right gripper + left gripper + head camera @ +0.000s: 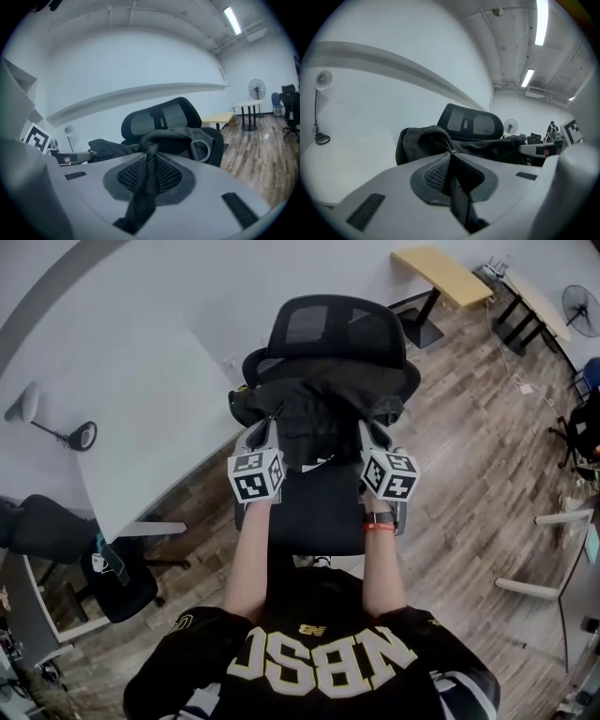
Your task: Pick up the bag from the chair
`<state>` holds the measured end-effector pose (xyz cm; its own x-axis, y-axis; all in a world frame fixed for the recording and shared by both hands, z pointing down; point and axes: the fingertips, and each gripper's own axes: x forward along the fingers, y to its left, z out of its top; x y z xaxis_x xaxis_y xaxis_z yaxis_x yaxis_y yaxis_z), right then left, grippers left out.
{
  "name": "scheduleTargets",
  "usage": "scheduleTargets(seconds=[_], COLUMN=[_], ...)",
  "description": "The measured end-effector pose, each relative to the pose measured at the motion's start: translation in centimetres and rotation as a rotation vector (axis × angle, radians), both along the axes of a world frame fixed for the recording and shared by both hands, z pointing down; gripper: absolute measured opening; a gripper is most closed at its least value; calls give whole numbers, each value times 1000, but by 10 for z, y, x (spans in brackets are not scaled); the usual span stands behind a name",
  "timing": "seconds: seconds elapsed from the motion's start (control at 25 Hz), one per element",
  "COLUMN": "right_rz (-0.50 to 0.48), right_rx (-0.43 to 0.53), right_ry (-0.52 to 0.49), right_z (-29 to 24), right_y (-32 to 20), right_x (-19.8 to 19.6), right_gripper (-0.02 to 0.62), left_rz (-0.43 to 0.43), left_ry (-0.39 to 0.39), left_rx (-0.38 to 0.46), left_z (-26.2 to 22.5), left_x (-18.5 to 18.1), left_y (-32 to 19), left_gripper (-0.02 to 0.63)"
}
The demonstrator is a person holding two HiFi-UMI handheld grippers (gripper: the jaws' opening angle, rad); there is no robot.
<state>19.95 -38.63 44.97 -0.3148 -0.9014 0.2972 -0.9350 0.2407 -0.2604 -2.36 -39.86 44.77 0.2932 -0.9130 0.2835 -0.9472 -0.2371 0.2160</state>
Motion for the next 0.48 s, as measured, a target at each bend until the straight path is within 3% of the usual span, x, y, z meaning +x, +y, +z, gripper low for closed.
scheduleTargets(seconds=[0.48], right_rz=[-13], right_rx=[249], right_ry=[45], right_z=[-129], right_y=[-8], right_x=[-5], right_gripper=[57], left_rz=[28], left_ry=[40], left_rx=[258], left_z=[-134], left_x=[-6], left_y=[-12], left_gripper=[37])
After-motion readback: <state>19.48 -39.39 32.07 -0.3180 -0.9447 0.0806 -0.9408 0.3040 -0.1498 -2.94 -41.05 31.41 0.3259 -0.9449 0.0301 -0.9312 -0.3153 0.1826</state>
